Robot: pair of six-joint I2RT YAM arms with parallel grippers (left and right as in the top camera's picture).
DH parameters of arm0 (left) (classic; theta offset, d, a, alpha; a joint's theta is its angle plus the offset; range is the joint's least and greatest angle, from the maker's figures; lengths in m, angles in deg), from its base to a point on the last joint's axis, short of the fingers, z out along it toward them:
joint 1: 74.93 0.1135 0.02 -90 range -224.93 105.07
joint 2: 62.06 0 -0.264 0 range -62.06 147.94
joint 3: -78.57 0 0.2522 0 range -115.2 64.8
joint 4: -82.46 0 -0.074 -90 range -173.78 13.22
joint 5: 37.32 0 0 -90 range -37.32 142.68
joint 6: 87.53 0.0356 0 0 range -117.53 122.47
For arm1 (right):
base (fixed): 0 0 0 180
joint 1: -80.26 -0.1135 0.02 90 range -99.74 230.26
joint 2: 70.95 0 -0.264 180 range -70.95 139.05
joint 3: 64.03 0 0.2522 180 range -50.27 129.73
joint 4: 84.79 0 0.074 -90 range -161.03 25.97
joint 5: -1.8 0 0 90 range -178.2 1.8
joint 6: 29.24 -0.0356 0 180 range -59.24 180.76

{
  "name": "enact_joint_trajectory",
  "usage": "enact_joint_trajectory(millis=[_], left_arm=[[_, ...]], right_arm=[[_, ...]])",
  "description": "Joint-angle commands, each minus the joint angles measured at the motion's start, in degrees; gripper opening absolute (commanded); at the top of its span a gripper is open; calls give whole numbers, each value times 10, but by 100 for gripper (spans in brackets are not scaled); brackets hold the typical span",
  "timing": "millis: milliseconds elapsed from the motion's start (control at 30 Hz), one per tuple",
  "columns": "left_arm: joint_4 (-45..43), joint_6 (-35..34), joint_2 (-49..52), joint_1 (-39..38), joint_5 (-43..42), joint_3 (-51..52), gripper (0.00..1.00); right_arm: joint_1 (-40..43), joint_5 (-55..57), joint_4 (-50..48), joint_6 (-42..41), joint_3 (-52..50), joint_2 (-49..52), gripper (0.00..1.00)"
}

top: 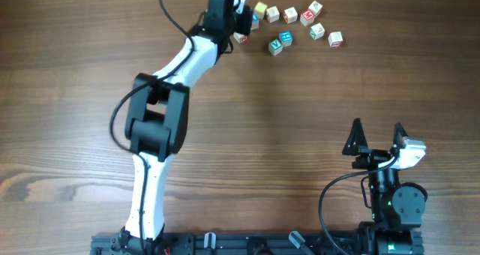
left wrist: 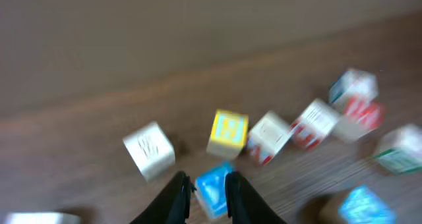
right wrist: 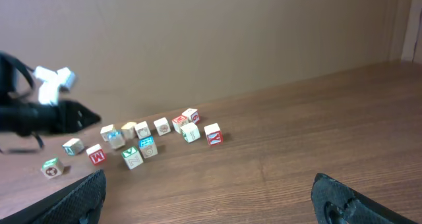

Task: Form a tower
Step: 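Lower the left gripper and grasp the blue X block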

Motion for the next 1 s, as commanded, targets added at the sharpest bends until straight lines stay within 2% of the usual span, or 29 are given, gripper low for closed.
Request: enact_joint_trajectory(millis=[0,100,167,200,300,367,533,800,867,967], left_arm=[[28,0,-112,3,3,-5,22],[66,0,-172,2,3,-5,35],[96,0,-175,2,3,-5,75],[109,0,-168,2,3,-5,100],[117,5,-127,-4,1,-5,100],[113,57,-89,-10,-10,-5,100],[108,125,-4,-26,-17,-16,100],[62,119,71,-7,-54,-29,100],[42,90,80,-4,-62,-29,100],[3,85,80,-2,-81,-29,100]], right_arm=[[2,-2,-2,-8,-1,-3,100],[2,-2,-2,-8,-1,-3,100],[2,-2,-2,-8,-1,-3,99],[2,-2,-2,-8,-1,-3,100],[2,-2,-2,-8,-1,-3,100],[2,-2,-2,-8,-1,-3,100],[2,-2,-2,-8,-1,-3,100],[2,-2,-2,-8,-1,-3,100],[2,-2,-2,-8,-1,-3,100],[2,-2,-2,-8,-1,-3,100]])
